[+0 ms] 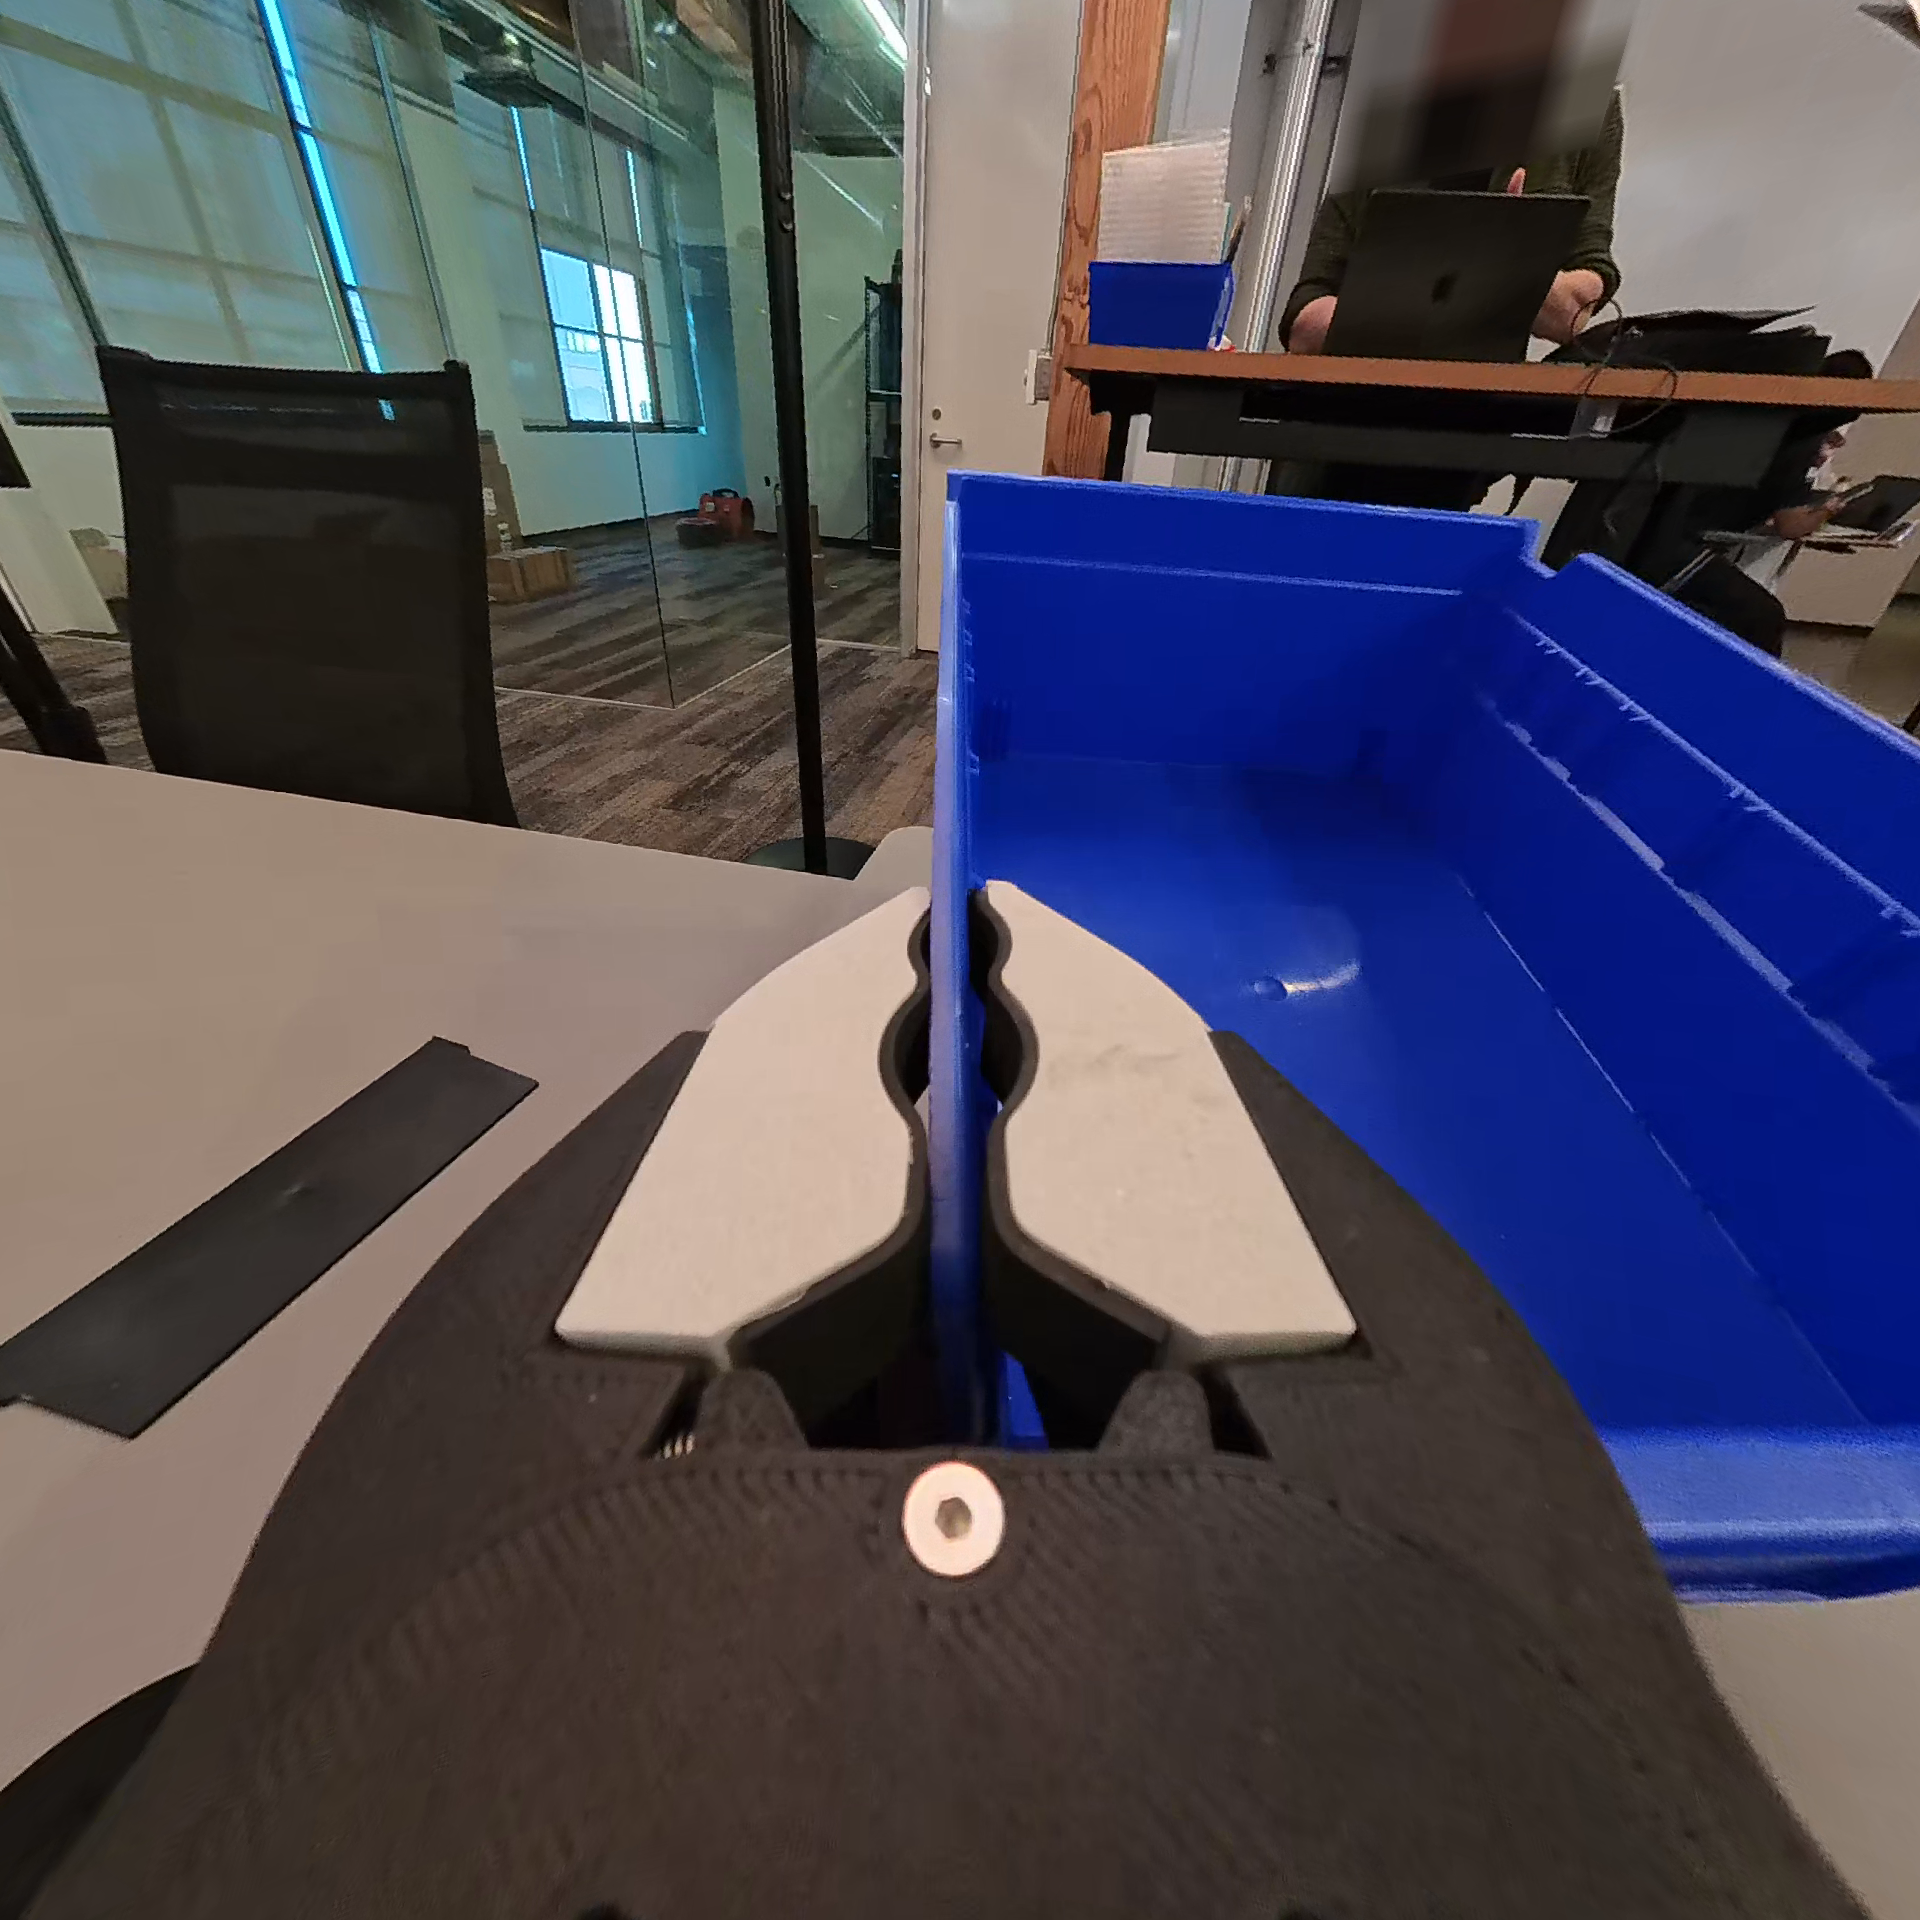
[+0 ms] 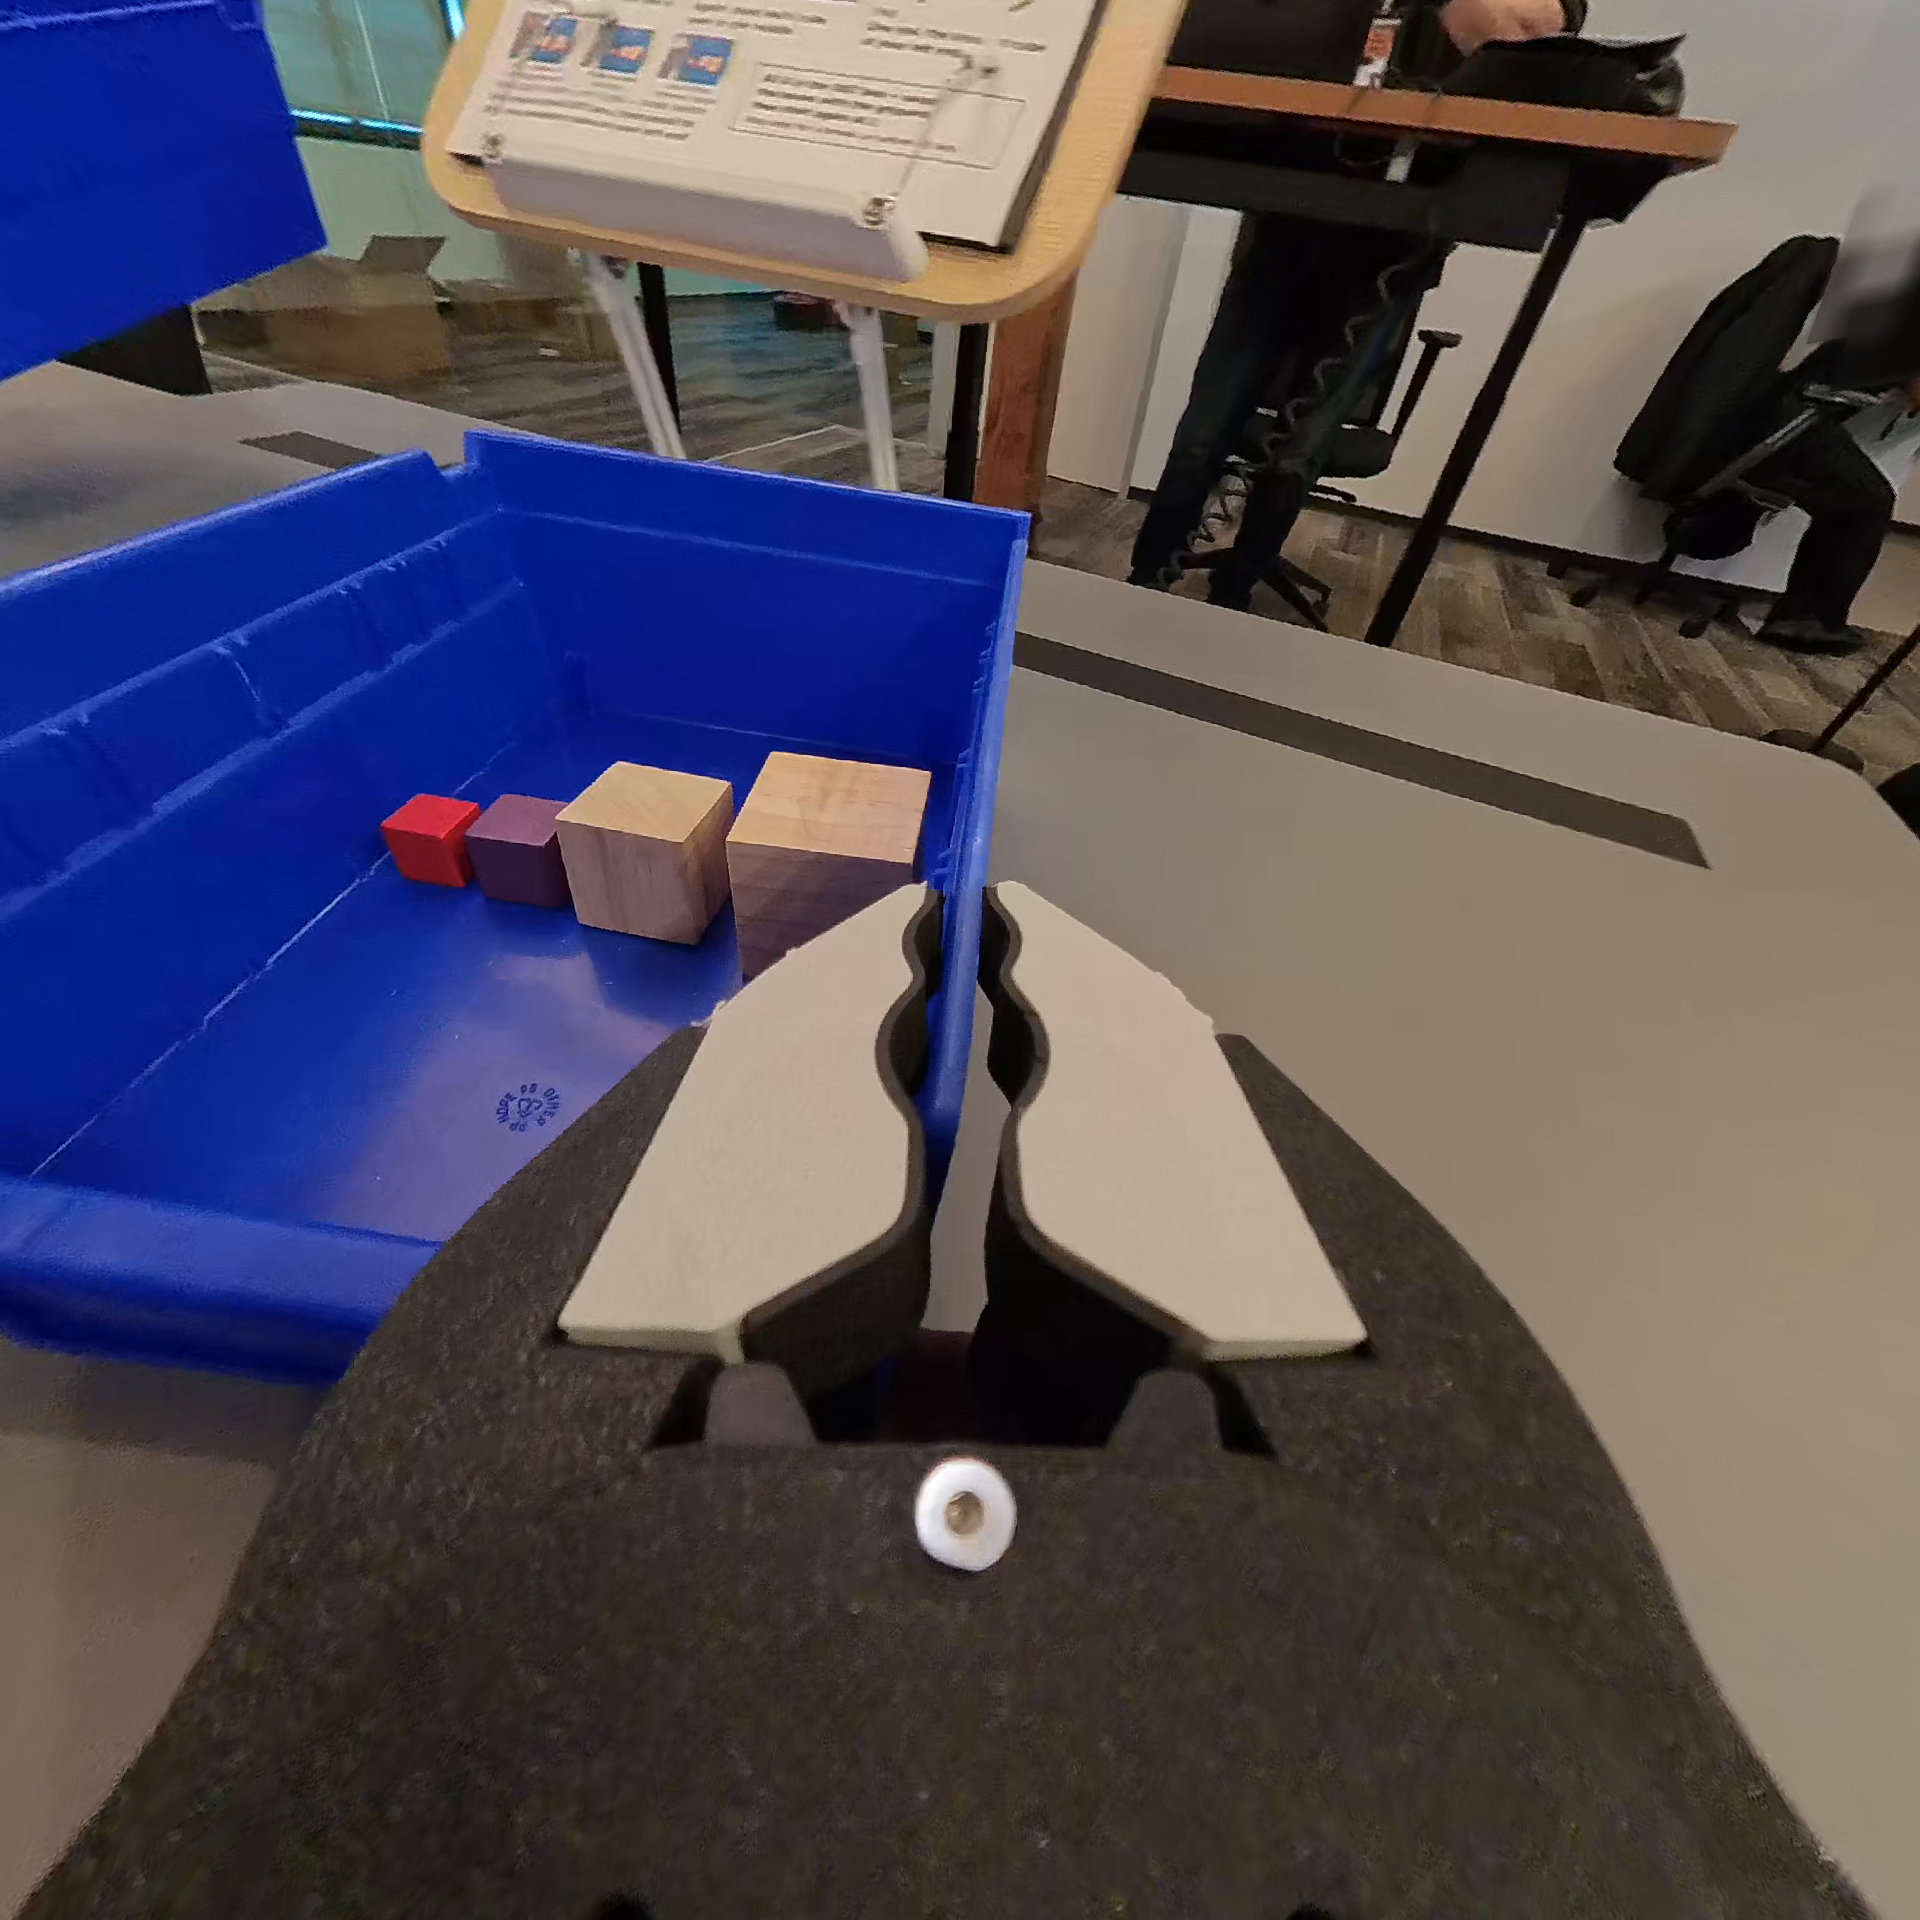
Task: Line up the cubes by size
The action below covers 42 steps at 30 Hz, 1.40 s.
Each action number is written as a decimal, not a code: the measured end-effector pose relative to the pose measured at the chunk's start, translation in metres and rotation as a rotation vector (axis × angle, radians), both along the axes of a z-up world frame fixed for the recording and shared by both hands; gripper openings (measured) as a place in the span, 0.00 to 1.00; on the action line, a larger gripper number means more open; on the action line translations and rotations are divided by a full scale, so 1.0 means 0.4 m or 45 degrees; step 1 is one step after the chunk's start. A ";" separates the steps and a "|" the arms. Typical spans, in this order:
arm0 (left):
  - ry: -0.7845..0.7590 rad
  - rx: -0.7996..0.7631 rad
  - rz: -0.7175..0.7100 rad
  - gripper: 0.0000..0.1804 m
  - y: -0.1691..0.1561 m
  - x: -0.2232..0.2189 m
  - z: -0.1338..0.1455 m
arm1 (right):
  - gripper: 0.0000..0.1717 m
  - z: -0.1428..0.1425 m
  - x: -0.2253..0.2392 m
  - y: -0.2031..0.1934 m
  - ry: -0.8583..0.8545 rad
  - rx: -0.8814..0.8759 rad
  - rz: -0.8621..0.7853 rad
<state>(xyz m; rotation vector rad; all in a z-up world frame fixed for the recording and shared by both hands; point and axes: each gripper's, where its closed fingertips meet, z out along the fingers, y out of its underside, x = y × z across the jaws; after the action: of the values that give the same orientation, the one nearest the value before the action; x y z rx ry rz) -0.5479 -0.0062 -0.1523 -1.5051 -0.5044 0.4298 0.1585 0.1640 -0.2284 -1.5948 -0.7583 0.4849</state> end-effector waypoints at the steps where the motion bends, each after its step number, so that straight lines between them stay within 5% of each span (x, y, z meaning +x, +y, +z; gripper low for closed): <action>1: -0.002 0.000 0.003 0.02 -0.001 0.000 0.001 | 0.03 0.000 -0.020 -0.004 -0.002 0.000 0.007; 20: 0.007 0.019 0.082 0.02 -0.059 -0.030 0.017 | 0.04 0.000 -0.470 -0.065 0.003 -0.014 0.304; 23: 0.009 0.033 0.104 0.02 -0.074 -0.038 0.025 | 0.18 0.006 -0.510 -0.077 0.019 -0.016 0.387; 32: 0.118 0.142 0.060 0.02 -0.129 0.066 0.199 | 0.25 0.040 -0.404 -0.070 0.077 0.000 0.384; 38: 0.186 0.151 -0.176 0.02 -0.092 0.308 0.321 | 0.25 0.083 -0.276 -0.076 0.097 0.047 0.295; 42: 0.168 0.148 -0.418 0.02 -0.007 0.529 0.342 | 0.24 0.156 -0.183 -0.101 0.204 0.096 0.246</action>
<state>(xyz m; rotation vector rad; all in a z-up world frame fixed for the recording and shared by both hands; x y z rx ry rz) -0.3363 -0.0092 -0.0154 -1.4048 -0.1698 0.2354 0.0853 0.1237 -0.1660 -1.4009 -0.8028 0.7072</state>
